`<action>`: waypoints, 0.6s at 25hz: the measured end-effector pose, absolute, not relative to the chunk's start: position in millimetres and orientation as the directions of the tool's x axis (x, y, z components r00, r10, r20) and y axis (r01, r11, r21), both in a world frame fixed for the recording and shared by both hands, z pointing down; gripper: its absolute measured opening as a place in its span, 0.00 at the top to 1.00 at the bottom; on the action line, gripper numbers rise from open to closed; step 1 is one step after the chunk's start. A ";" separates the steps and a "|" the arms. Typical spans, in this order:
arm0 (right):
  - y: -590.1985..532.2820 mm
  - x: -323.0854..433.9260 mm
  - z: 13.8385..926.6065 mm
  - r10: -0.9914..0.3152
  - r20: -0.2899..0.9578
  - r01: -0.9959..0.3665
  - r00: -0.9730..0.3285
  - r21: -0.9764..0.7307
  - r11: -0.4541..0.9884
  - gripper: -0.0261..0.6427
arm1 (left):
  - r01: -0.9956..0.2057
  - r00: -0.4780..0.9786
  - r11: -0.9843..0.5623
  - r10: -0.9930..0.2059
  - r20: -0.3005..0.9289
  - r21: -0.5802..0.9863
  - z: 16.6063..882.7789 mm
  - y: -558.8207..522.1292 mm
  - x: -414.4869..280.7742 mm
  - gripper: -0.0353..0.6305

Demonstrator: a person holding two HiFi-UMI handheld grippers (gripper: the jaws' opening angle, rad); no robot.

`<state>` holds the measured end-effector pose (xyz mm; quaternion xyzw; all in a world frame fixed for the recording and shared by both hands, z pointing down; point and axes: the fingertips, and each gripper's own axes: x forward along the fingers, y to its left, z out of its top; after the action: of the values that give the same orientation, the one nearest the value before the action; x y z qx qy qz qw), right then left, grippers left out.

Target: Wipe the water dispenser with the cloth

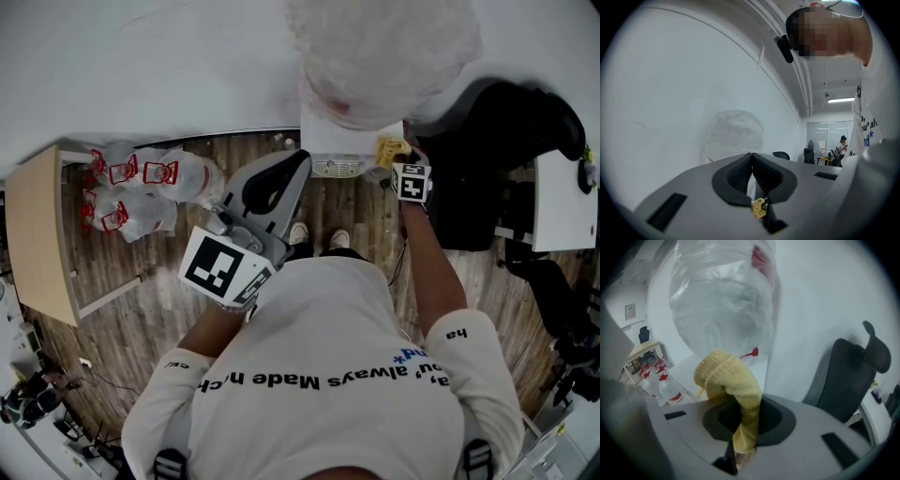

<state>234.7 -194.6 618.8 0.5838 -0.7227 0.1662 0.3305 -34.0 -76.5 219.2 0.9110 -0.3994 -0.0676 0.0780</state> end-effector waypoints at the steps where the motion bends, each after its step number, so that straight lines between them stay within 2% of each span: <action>1: -192.3 227.1 612.0 -0.748 0.655 -0.949 -0.107 0.157 0.273 0.87 | -0.718 0.670 -0.667 -0.740 -0.060 0.197 219.9 -76.2 -35.0 0.92; 9: -173.0 150.8 567.9 -0.816 0.543 -0.925 -0.199 0.171 0.339 0.87 | -0.726 0.661 -0.656 -0.748 -0.050 0.206 224.3 -75.4 -42.3 0.92; 15: -156.3 77.5 563.0 -0.789 0.536 -0.871 -0.301 0.182 0.456 0.87 | -0.735 0.652 -0.646 -0.757 -0.047 0.206 225.3 -71.5 -49.6 0.92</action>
<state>77.5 -156.3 563.0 0.5165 -0.8033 0.0716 0.2878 -49.6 -71.5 225.3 0.9050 -0.4120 -0.0642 0.0845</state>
